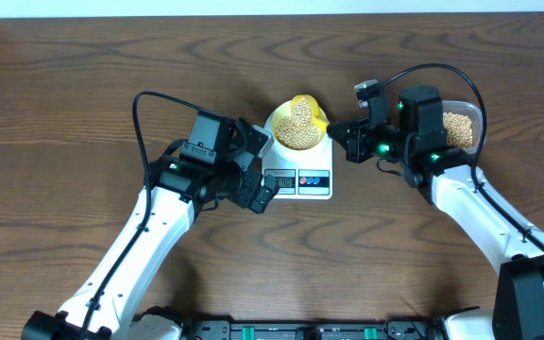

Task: Scoop item into bowl and weigh 50g on scale
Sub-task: 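Tip the scoop over the yellow bowl to pour the soybeans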

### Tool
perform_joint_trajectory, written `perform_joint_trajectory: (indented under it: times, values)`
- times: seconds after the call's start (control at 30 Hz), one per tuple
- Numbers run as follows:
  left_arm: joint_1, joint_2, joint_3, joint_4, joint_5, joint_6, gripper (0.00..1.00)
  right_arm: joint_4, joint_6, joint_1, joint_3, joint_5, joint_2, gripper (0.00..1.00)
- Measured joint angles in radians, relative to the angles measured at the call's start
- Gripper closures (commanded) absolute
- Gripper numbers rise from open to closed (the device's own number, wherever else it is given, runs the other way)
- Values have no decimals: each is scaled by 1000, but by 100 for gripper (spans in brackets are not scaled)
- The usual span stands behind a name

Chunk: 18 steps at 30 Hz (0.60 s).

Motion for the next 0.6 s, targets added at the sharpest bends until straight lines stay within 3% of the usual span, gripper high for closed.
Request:
perform_joint_trajectory:
  times: [0.6]
  values:
    - [0, 0, 0, 0, 0, 0, 2, -1, -130, 0, 0, 0, 0, 99]
